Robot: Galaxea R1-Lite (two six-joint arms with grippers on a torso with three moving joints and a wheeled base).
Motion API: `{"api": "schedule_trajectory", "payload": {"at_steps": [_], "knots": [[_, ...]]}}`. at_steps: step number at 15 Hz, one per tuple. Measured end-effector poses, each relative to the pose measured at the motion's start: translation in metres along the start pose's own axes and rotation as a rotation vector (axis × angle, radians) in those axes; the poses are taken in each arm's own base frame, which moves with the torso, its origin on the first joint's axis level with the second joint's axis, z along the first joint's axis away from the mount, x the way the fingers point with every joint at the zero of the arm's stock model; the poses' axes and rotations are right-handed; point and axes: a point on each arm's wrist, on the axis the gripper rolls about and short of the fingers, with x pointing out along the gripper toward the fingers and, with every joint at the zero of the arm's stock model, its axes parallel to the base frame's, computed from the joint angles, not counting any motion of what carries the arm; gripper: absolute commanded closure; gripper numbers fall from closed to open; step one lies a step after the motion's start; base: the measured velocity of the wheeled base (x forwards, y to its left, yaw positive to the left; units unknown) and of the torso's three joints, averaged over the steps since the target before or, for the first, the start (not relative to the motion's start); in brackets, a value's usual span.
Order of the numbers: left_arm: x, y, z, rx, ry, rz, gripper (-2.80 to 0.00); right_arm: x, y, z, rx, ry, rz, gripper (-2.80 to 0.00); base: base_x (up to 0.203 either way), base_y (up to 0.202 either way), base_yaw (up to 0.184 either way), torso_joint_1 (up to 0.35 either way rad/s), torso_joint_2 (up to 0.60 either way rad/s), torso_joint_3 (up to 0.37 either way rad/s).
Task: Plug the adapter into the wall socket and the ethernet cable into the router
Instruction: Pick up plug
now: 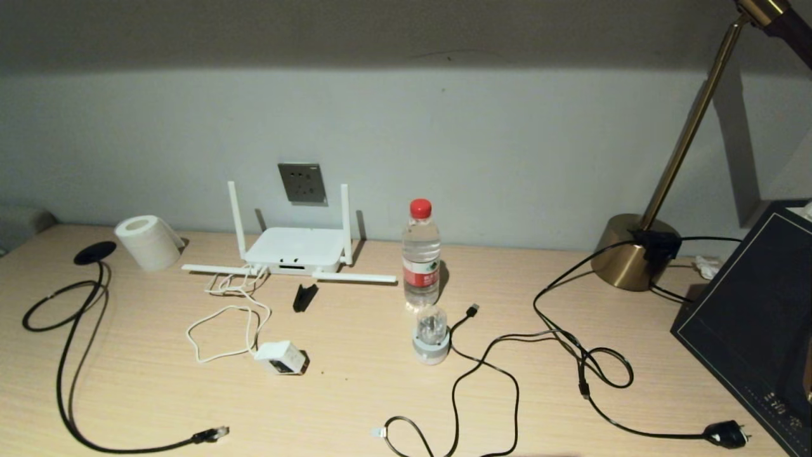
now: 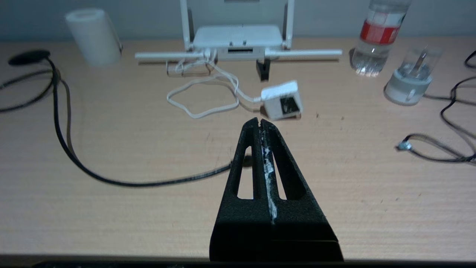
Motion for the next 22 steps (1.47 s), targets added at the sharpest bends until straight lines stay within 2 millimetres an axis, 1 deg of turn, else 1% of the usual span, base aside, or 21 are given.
{"api": "schedule_trajectory", "payload": {"at_steps": [3, 5, 6, 8, 10, 12, 13, 15, 17, 19, 20, 21, 22], "knots": [[0.003, 0.001, 0.042, 0.042, -0.007, -0.046, 0.00, 0.000, 0.000, 0.000, 0.001, 0.000, 0.000, 0.00, 0.000, 0.000, 0.000, 0.000, 0.00, 0.000], [0.015, 0.002, 0.066, 0.059, 0.027, -0.126, 0.00, 0.000, 0.000, 0.000, 0.002, 0.000, 0.000, 0.00, 0.000, 0.000, 0.000, 0.000, 0.00, 0.000], [0.023, 0.002, 0.075, 0.061, 0.061, -0.187, 0.00, 0.000, 0.000, 0.000, 0.002, 0.000, 0.000, 0.00, 0.000, 0.000, 0.000, 0.000, 0.00, 0.000], [0.041, -0.001, 0.084, 0.067, 0.172, -0.311, 0.00, 0.000, 0.000, 0.000, 0.003, -0.001, 0.000, 0.00, 0.000, 0.000, 0.000, 0.000, 0.00, 0.000], [0.059, -0.006, 0.084, 0.080, 0.287, -0.392, 0.00, 0.000, 0.000, 0.000, 0.003, 0.000, 0.000, 0.00, 0.000, 0.000, 0.000, 0.000, 0.00, 0.000], [0.079, -0.014, 0.082, 0.105, 0.386, -0.433, 0.00, 0.000, 0.000, 0.000, 0.003, -0.001, 0.000, 0.00, 0.000, 0.000, 0.000, 0.000, 0.00, 0.000], [0.089, -0.018, 0.081, 0.128, 0.425, -0.445, -2.80, 0.000, 0.000, 0.000, 0.003, -0.001, 0.000, 0.00, 0.000, 0.000, 0.000, 0.000, 0.00, 0.000], [0.112, -0.026, 0.079, 0.162, 0.488, -0.462, -2.80, 0.000, 0.000, 0.000, 0.003, -0.001, 0.000, 0.00, 0.000, 0.000, 0.000, 0.000, 0.00, 0.000], [0.139, -0.034, 0.080, 0.177, 0.526, -0.462, -2.80, 0.000, 0.000, 0.000, 0.003, -0.001, -0.001, 0.00, 0.000, 0.000, 0.000, 0.000, 0.00, 0.000], [0.175, -0.042, 0.082, 0.207, 0.545, -0.447, -2.80, 0.000, 0.000, 0.000, 0.004, -0.001, 0.000, 0.00, 0.000, 0.000, 0.000, 0.000, 0.00, 0.000], [0.196, -0.044, 0.082, 0.236, 0.547, -0.433, -2.80, 0.000, 0.000, 0.000, 0.005, -0.001, 0.000, 0.00, 0.000, 0.000, 0.000, 0.000, 0.00, 0.000], [0.218, -0.045, 0.082, 0.272, 0.541, -0.437, -2.80, 0.000, 0.000, 0.000, 0.008, -0.001, -0.001, 0.00, 0.000, 0.000, 0.000, 0.000, 0.00, 0.000], [0.234, -0.045, 0.082, 0.306, 0.523, -0.470, -2.80, 0.000, 0.000, 0.000, 0.009, -0.002, -0.001, 0.00, 0.000, 0.000, 0.000, 0.000, 0.00, 0.000]]}}
